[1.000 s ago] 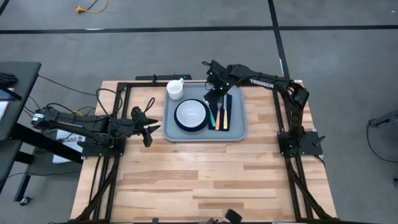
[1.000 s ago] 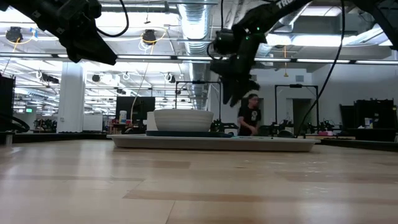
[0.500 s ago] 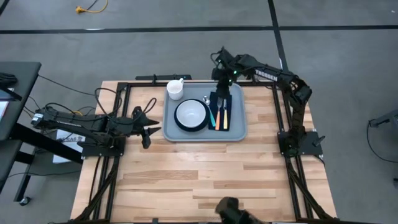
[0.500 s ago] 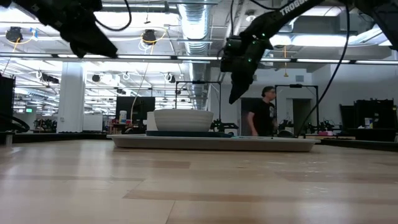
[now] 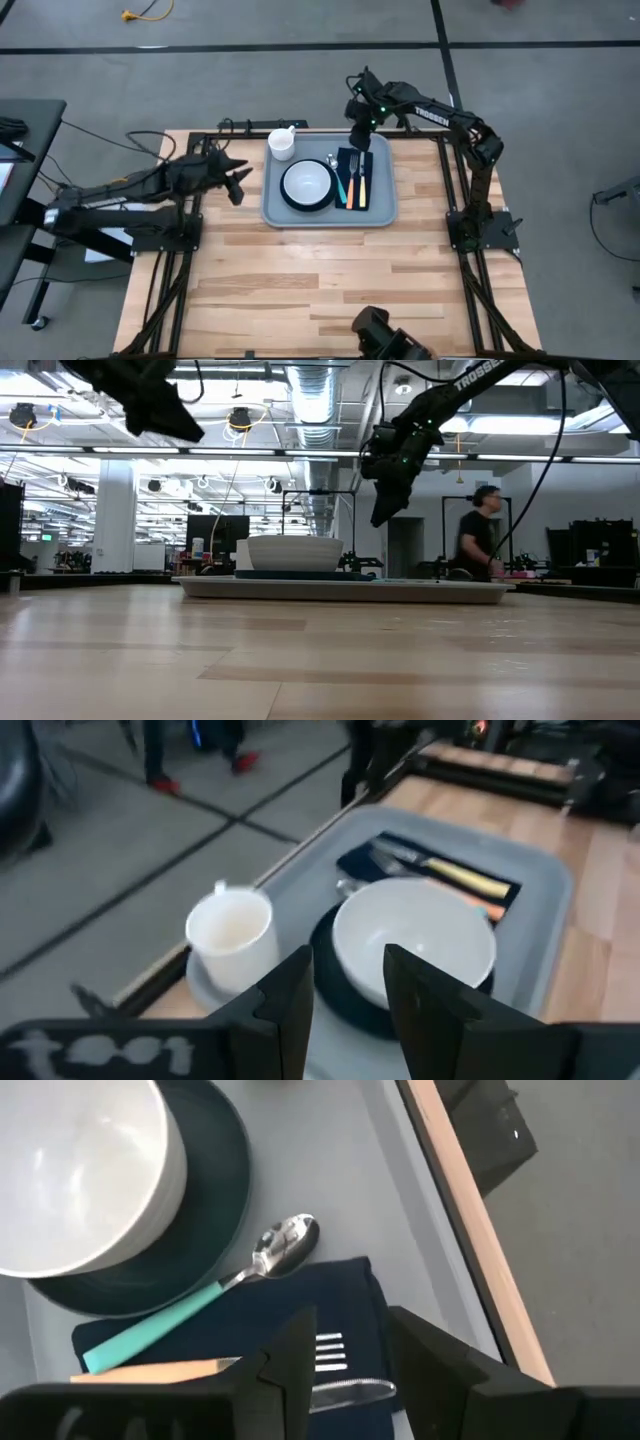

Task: Set up tray
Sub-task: Adjust the blue spoon on top of the blue napkin on the gray tray

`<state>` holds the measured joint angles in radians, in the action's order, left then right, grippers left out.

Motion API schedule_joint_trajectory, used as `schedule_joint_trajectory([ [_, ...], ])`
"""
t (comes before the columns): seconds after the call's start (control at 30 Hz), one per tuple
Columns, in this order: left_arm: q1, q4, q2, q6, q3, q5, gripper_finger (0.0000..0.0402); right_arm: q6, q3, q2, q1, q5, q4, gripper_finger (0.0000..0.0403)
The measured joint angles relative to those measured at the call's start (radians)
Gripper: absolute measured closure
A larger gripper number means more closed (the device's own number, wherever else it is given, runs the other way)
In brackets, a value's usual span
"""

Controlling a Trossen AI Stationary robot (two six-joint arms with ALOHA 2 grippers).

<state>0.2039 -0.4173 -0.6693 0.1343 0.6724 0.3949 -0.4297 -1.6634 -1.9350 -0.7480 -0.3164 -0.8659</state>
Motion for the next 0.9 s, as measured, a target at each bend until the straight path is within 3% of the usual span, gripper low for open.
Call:
schedule_joint_trajectory([
  [0.2,0.239,-0.034,0.002,-0.035,-0.006,-0.312,0.0287,-0.072,0.0,0.0,0.022,-0.016,0.012,0.0285],
  [0.3,0.301,-0.002,0.002,-0.069,-0.007,-0.402,0.0287,-0.133,0.0,0.0,0.014,-0.041,0.021,0.0285],
  [0.5,0.354,0.073,0.002,-0.1,-0.007,-0.416,0.0287,-0.174,-0.08,-0.126,-0.028,-0.125,0.052,0.0285],
  [0.7,0.379,0.118,0.002,-0.1,-0.007,-0.416,0.0287,-0.246,-0.256,-0.325,-0.039,-0.107,-0.21,0.0285],
  [0.9,0.378,0.121,0.002,-0.128,-0.007,-0.416,0.0287,-0.253,-0.3,-0.361,-0.02,-0.128,-0.287,0.0285],
])
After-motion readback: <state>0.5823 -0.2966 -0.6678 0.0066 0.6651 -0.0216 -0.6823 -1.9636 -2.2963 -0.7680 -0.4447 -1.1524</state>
